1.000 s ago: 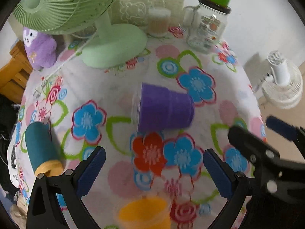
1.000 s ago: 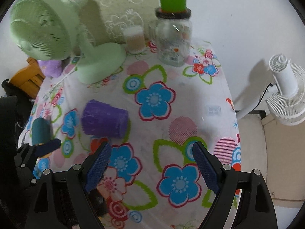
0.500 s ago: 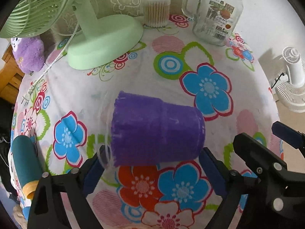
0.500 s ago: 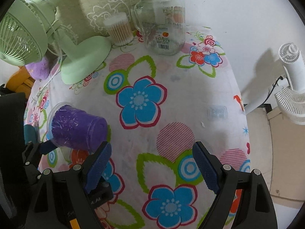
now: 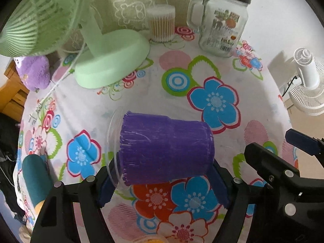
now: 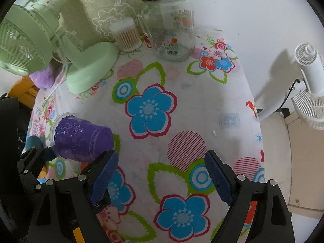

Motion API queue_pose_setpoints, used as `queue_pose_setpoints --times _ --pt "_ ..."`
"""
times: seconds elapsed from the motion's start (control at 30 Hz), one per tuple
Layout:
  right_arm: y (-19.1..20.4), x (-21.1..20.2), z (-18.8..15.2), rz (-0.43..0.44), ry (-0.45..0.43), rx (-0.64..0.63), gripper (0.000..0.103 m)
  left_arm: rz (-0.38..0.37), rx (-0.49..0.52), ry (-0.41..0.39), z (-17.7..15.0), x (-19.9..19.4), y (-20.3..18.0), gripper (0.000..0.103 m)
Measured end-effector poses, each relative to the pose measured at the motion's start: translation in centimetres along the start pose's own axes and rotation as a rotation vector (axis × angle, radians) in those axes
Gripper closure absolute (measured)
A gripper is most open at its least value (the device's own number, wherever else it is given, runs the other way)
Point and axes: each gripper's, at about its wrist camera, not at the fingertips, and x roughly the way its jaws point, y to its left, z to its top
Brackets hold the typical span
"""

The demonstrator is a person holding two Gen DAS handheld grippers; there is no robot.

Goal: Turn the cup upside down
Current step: 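Lift the purple cup with the left gripper and carry it across the table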

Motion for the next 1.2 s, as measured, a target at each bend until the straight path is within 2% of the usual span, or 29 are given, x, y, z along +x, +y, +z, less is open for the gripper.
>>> queue_pose_setpoints --times 0.33,0.53,0.87,1.2 --pt "2.6 -5.9 -1.8 -0.014 -0.065 0.010 0.014 -0.039 0.029 -0.062 -2.2 -5.4 1.5 0.022" --pt "4.9 -8.9 -3.8 -0.019 -0.086 0.022 0.014 -0.059 0.104 -0.105 -4.1 -8.8 3.0 0.022" --pt "8.5 -12.6 -8.5 0.006 -0.114 0.039 0.014 -0.103 0.210 -0.144 -8.8 -13.5 5.2 0.022" --pt "11.7 -14.2 -14.6 -0.033 -0.157 0.037 0.014 -0.179 0.323 -0.121 -14.8 -14.9 7.7 0.022"
